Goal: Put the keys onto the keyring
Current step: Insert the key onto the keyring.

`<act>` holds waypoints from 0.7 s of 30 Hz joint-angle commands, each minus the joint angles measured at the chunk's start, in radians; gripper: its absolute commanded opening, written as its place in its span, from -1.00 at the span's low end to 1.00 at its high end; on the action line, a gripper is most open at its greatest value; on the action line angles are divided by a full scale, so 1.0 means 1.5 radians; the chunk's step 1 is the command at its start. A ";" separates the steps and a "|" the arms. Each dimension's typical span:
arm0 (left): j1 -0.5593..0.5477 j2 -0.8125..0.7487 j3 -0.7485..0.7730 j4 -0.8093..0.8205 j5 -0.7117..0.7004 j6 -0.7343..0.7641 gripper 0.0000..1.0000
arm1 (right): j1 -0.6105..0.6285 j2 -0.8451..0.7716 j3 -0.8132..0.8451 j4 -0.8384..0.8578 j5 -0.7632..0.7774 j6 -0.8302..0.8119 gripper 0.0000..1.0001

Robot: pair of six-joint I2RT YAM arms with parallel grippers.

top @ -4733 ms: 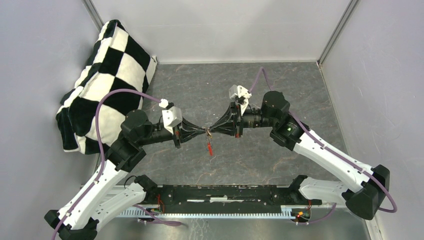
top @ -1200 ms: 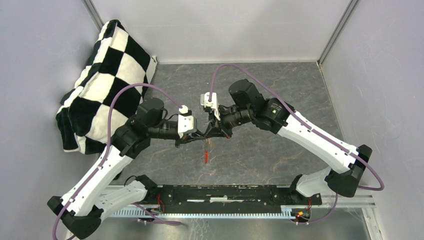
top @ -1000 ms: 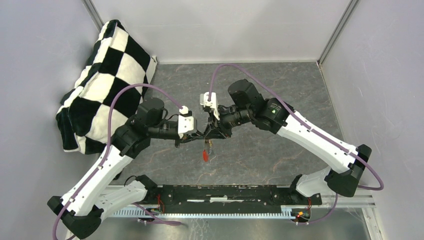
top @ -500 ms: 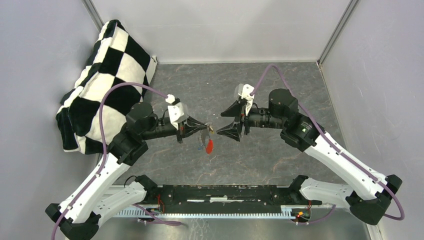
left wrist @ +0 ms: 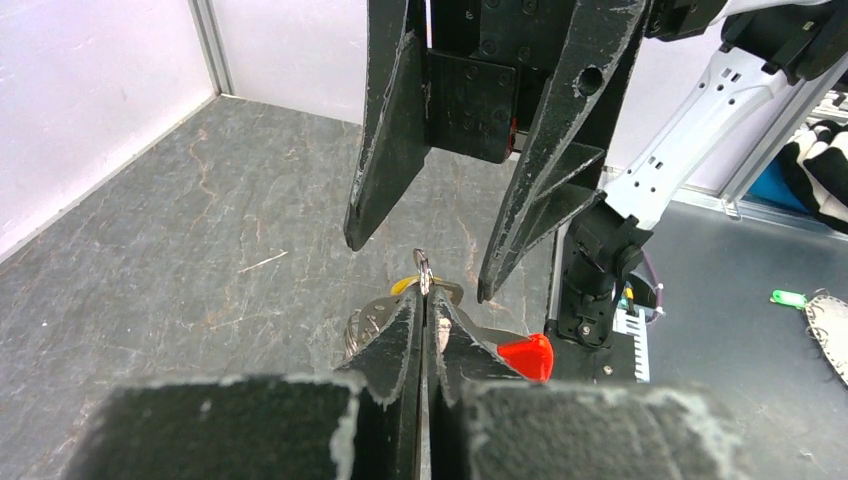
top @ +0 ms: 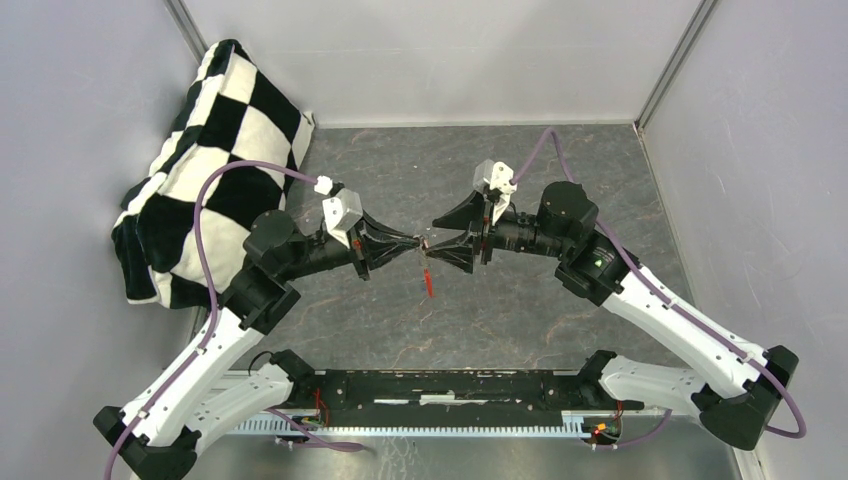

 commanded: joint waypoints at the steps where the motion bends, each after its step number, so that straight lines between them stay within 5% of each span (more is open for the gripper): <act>1: 0.002 -0.012 0.002 0.061 0.012 -0.038 -0.96 | 0.000 0.001 -0.006 0.054 0.006 0.015 0.24; 21: 0.002 -0.024 0.008 0.060 -0.007 -0.020 -0.96 | 0.001 -0.003 0.020 -0.024 -0.001 -0.028 -0.99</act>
